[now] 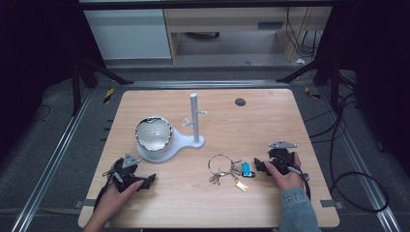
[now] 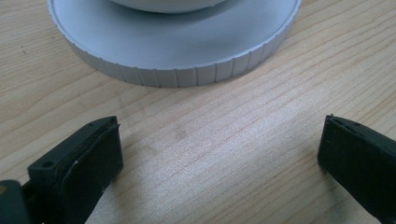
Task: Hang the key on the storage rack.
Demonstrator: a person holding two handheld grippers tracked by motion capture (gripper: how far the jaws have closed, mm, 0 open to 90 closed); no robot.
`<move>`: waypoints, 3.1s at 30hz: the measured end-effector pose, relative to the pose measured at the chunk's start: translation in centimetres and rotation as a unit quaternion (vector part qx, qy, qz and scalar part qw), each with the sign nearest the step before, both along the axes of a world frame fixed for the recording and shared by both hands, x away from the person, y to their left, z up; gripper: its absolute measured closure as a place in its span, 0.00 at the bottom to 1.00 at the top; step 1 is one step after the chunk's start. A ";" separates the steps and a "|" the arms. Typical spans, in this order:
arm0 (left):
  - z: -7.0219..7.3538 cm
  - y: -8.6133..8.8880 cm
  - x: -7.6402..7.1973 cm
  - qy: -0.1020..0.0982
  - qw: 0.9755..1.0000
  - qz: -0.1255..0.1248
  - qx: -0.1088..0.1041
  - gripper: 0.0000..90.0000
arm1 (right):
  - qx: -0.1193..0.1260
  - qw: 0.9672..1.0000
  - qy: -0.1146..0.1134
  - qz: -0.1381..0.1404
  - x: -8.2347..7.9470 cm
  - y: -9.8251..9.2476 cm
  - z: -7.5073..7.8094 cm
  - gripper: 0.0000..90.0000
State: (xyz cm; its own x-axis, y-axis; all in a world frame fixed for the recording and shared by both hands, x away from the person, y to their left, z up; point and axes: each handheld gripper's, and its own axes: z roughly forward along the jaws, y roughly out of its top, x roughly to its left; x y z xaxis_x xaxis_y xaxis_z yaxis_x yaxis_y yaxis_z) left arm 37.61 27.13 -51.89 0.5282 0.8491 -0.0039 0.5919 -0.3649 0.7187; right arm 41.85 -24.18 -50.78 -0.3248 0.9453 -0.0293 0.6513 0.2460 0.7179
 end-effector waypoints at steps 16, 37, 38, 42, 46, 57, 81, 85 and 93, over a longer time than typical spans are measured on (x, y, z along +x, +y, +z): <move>0.0 0.0 0.0 0.000 1.000 0.000 0.000 0.00 | -0.007 0.998 0.026 0.065 -0.1 -0.3 1.0 0.21; 0.0 0.0 0.0 0.000 1.000 0.001 0.000 0.00 | -0.112 0.947 0.106 0.282 2.3 5.4 7.5 0.83; 0.0 0.0 0.0 0.000 1.000 0.001 0.000 0.00 | -0.112 0.947 0.106 0.282 2.3 5.4 7.5 0.83; 0.0 0.0 0.0 0.000 1.000 0.001 0.000 0.00 | -0.143 0.928 0.127 0.319 3.0 7.7 6.9 0.84; 0.0 0.0 0.0 0.000 1.000 0.001 0.000 0.00 | -0.163 0.914 0.142 0.343 3.7 9.3 6.2 0.81; 0.0 0.0 0.0 -0.001 1.000 0.000 0.001 0.00 | -0.201 0.880 0.189 0.388 4.9 11.3 4.9 0.82; 0.0 0.0 0.0 0.000 1.000 0.001 0.000 0.00 | -0.124 0.906 0.190 0.356 4.7 10.0 5.9 0.98; 0.0 0.0 0.0 0.000 1.000 0.001 0.000 0.00 | -0.093 0.916 0.167 0.353 4.4 9.5 7.5 0.99; 0.0 0.0 0.0 0.000 1.000 0.001 0.000 0.00 | -0.059 0.925 0.133 0.350 4.1 9.1 10.5 0.99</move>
State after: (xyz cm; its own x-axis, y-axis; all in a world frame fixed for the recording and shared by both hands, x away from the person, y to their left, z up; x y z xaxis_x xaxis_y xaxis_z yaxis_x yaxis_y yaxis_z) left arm 37.58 27.10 -51.89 0.5268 0.8500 -0.0039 0.5923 -0.3638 0.7189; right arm 45.94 -15.12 -40.25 -0.8669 0.4959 0.0503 0.4526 0.7408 0.4964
